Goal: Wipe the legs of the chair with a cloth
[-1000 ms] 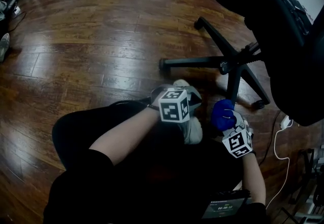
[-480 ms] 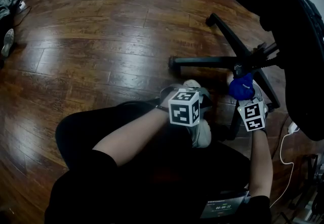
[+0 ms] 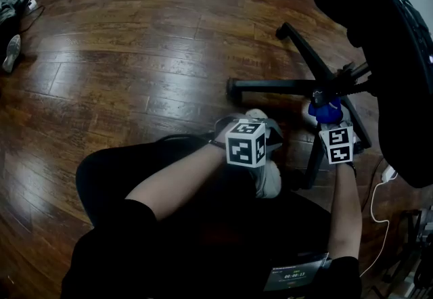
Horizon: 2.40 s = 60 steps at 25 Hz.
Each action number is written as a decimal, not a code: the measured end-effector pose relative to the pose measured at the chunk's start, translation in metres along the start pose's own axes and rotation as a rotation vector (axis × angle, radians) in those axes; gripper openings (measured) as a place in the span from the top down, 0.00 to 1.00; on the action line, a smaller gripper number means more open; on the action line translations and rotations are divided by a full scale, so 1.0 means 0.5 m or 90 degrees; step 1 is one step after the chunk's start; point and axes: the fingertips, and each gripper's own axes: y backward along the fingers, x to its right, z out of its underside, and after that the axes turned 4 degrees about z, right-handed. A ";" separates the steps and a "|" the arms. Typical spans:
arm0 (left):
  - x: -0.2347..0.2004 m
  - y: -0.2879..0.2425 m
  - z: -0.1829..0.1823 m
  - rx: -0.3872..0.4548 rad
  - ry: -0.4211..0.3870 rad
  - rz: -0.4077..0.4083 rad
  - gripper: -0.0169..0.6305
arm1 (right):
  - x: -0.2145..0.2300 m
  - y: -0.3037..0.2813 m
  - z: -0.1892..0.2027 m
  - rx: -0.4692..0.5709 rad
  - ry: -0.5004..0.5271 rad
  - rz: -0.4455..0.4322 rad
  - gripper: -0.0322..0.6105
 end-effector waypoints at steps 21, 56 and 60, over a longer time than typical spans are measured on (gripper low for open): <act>0.001 0.001 0.009 -0.005 -0.006 -0.039 0.97 | -0.259 0.250 0.104 0.008 0.041 -0.178 0.79; 0.005 0.007 0.008 0.008 -0.008 -0.027 0.97 | -0.075 0.057 0.022 0.023 0.018 -0.040 0.80; 0.004 0.008 0.011 0.006 -0.007 -0.037 0.97 | -0.160 0.138 0.049 0.032 0.044 -0.108 0.80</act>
